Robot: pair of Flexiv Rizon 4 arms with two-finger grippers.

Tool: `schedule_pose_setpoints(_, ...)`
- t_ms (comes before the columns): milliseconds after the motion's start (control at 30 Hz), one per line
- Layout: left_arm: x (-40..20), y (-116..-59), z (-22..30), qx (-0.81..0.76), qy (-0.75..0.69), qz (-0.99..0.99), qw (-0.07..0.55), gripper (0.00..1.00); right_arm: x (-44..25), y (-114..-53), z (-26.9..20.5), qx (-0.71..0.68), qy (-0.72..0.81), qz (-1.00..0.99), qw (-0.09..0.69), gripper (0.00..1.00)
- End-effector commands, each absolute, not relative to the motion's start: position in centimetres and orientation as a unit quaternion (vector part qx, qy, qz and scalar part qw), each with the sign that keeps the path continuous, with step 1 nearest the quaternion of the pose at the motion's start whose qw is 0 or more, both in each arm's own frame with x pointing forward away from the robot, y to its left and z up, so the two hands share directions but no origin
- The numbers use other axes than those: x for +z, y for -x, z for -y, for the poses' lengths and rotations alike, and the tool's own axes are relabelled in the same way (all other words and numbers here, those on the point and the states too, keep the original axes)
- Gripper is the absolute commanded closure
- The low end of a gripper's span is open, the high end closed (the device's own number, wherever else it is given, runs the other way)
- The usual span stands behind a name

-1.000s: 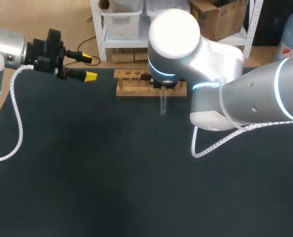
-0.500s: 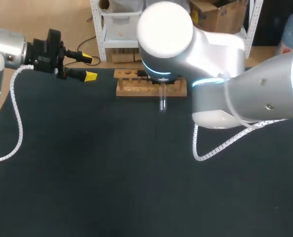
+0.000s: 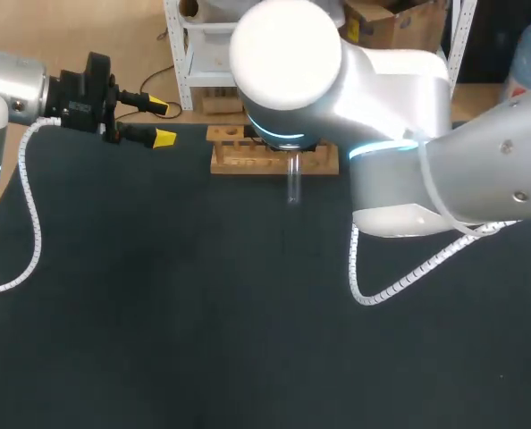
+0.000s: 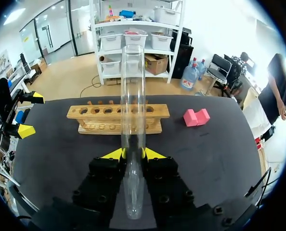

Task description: Grasp the test tube, adjust it, and insert it.

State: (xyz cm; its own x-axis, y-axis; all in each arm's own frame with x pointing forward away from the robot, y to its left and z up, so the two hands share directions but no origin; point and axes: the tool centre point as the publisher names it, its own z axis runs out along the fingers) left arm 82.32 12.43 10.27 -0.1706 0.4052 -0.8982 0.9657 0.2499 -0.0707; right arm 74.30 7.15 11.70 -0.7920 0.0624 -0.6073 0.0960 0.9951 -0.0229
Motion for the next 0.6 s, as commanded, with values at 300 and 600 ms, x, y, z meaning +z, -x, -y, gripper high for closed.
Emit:
schedule_pose_setpoints(300,10.2,-82.25,-12.48,-0.349,-0.503,-0.68,0.403,0.0,12.48,-73.08,-6.37,-0.011,-0.025,-0.942,0.333,1.0)
schedule_pose_setpoints(600,10.2,-82.25,-12.48,-0.349,-0.503,-0.68,0.403,0.0,12.76,-72.99,-6.51,-0.014,-0.021,-0.944,0.33,1.0)
